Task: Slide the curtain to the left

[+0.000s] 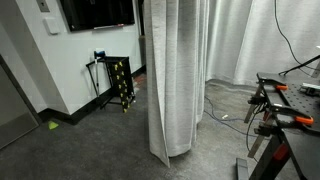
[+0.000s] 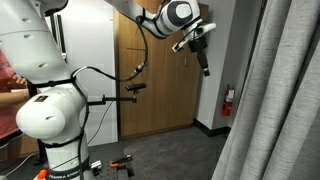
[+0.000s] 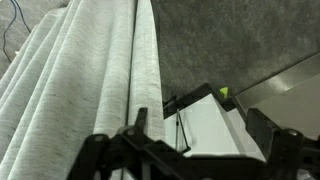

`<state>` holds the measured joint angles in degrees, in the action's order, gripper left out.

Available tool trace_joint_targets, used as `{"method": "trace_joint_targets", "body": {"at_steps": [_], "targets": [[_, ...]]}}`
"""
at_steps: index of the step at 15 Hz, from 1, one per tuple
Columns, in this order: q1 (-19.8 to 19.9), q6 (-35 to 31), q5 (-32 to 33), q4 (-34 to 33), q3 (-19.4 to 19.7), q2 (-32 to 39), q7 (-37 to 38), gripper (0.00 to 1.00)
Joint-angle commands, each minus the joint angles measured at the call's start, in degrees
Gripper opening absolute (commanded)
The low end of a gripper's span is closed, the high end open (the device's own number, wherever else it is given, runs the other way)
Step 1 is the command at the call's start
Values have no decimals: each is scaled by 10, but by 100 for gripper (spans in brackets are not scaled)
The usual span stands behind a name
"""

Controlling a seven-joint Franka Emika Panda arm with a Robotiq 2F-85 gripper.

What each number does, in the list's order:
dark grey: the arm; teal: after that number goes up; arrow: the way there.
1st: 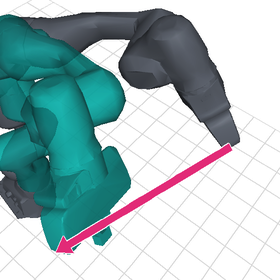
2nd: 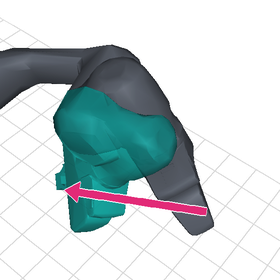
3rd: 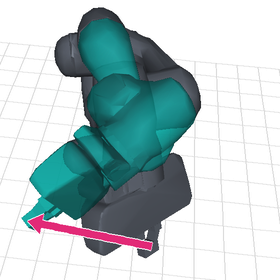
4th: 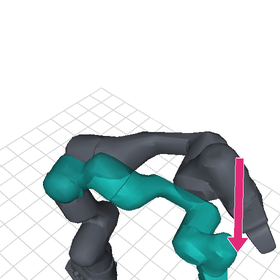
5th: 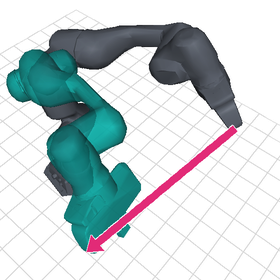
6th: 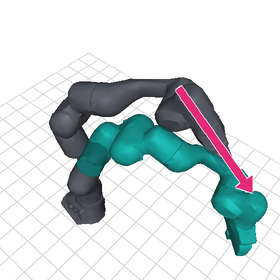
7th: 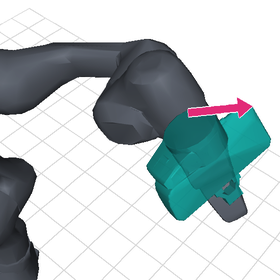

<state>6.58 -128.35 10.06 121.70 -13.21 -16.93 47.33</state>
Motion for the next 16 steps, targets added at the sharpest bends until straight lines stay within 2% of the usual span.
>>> {"method": "trace_joint_targets", "body": {"at_steps": [1, 8, 9, 10, 16], "targets": [[6, -8, 52, -57, 11, 52, 78, 100], [1, 0, 144, -97, 51, 86, 188, 100], [-3, 15, 141, -99, 58, 85, 183, 100], [-12, 1, 127, -80, 63, 76, 161, 100], [-17, 1, 127, -78, 67, 77, 160, 100]]}}
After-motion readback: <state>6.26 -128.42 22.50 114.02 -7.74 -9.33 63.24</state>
